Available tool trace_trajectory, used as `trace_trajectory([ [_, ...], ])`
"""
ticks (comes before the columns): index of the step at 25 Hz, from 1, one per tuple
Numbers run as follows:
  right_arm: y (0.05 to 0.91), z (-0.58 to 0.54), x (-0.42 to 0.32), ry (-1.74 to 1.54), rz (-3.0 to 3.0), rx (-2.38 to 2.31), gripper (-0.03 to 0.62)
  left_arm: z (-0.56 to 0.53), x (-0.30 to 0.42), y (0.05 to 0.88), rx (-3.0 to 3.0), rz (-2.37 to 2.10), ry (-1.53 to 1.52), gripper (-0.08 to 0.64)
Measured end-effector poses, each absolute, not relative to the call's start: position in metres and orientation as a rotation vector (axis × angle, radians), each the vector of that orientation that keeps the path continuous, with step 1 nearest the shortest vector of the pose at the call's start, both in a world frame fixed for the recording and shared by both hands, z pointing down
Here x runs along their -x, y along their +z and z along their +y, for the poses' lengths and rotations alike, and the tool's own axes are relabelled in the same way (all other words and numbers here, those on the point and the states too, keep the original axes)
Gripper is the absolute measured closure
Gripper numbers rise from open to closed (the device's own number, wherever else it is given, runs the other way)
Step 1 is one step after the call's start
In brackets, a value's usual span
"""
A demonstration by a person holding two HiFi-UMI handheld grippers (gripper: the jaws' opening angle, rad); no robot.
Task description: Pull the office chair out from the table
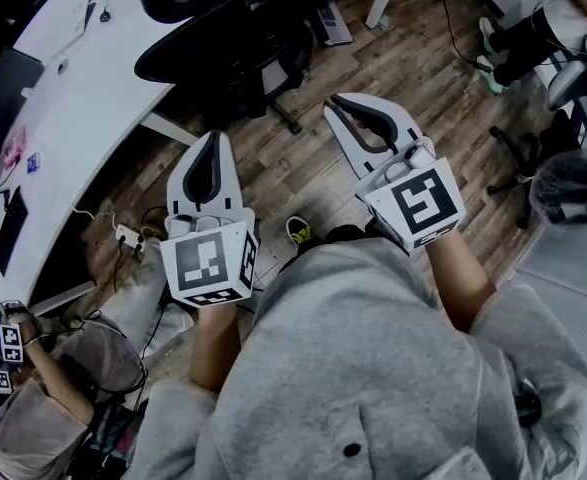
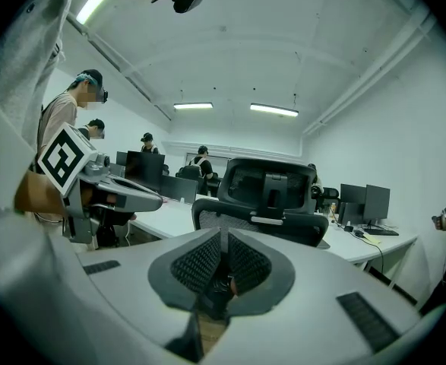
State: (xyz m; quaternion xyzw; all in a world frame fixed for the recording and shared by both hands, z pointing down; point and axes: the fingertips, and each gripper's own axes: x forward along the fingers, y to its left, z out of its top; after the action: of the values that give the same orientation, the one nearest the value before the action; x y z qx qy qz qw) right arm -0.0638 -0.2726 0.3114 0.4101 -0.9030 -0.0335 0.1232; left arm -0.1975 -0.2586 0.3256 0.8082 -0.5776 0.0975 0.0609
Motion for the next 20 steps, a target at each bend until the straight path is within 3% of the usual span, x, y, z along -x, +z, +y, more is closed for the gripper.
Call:
trace_trajectory([
  [20, 0.311, -0.326, 0.055, -0.093, -2.602, -1.228, 0.546, -0.307, 0.208, 0.323, -2.437, -1.753, 0.321, 0.546],
])
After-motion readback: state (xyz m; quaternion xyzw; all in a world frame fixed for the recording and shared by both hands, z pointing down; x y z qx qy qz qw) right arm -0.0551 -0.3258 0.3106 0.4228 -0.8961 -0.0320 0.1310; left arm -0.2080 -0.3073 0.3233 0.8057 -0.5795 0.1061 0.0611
